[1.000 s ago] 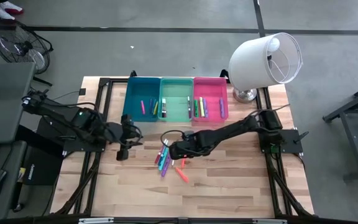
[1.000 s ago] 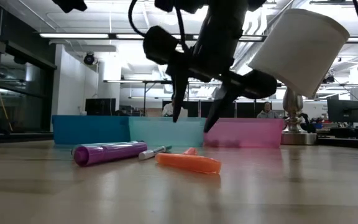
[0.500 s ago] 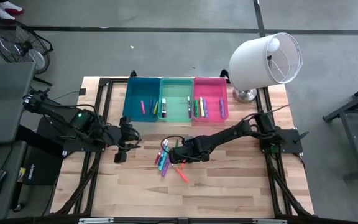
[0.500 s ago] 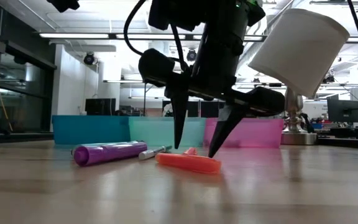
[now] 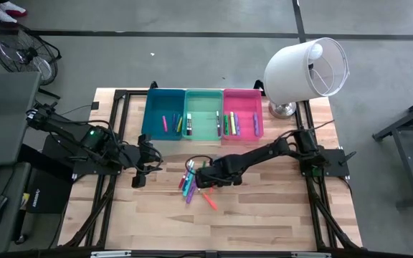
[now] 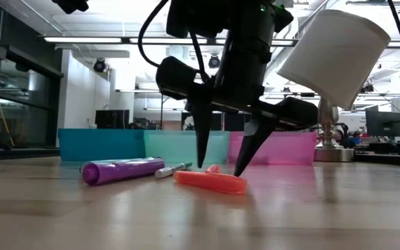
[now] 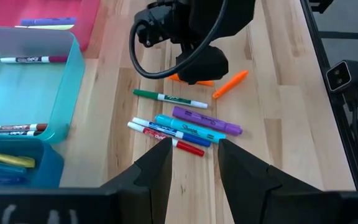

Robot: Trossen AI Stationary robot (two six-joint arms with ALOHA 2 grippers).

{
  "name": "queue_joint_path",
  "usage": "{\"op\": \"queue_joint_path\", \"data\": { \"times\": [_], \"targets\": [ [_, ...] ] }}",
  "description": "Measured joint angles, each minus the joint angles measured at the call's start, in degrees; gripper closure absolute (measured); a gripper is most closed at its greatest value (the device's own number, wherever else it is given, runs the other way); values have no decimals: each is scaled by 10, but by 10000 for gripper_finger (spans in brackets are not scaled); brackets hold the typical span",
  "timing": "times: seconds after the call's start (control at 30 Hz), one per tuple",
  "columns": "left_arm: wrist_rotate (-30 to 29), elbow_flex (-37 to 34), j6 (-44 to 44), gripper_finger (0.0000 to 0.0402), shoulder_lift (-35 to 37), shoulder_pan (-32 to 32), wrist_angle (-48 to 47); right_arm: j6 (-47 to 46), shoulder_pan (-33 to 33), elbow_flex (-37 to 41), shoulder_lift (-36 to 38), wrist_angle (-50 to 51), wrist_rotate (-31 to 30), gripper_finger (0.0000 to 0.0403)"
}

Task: Pick & Place Markers
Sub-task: Put the top orange pen into the blue bin

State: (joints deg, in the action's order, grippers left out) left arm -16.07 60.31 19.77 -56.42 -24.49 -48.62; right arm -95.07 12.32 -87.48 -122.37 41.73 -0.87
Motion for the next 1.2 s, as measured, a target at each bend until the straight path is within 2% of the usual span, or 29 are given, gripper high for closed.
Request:
{"op": "queue_joint_path", "data": {
  "times": [0.27,0.5,0.93,1.2],
  "targets": [
    [-1,0,-5,275,0,0,0,30,0,0,0,79,31,225],
    [-2,0,-4,275,0,0,-11,83,0,1,0,100,46,235],
    [5,0,5,275,0,0,-26,412,-21,3,-1,101,26,235],
    [2,0,5,275,0,0,-21,523,-25,4,-2,53,-12,235]
  ]
}}
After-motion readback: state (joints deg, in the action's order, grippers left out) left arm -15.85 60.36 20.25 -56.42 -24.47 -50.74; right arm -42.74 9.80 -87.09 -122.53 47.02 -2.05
